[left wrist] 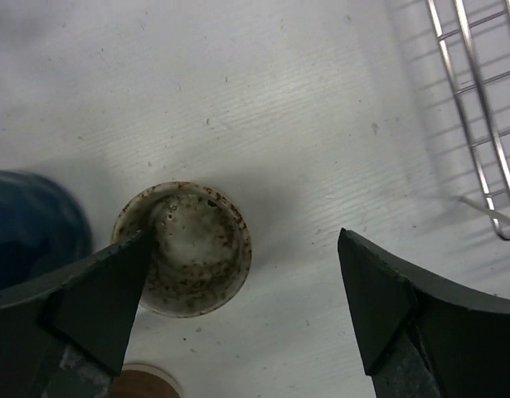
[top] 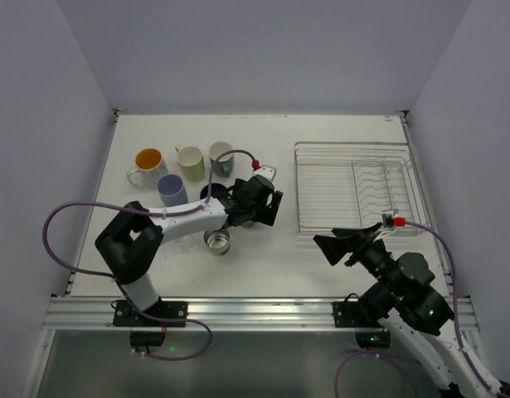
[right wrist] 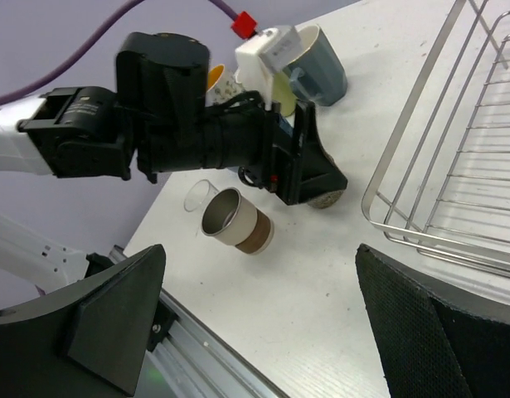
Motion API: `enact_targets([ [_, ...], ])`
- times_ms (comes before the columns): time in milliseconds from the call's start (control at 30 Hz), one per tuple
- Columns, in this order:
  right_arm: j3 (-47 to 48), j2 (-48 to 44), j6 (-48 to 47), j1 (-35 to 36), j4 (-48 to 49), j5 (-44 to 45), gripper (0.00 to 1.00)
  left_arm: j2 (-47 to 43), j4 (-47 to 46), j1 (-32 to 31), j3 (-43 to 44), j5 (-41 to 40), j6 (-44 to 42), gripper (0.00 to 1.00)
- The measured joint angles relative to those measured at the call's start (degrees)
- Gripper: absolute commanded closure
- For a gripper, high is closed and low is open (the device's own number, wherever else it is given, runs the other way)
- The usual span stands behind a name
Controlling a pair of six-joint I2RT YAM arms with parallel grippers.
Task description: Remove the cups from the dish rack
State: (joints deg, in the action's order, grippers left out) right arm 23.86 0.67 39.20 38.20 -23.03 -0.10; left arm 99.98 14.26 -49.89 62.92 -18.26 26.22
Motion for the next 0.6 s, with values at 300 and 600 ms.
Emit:
enact_targets([
  [300, 4.1, 0.0, -0.9, 0.0, -2.2, 5.3, 0.01, -21.7, -4.1, -0.1, -3.2, 5.4, -0.3, 0.00],
  [600, 11.8, -0.1, -1.9, 0.0, -8.2, 16.4, 0.01, -50.4, -6.7, -0.4, -6.6, 11.0, -2.1, 0.00],
])
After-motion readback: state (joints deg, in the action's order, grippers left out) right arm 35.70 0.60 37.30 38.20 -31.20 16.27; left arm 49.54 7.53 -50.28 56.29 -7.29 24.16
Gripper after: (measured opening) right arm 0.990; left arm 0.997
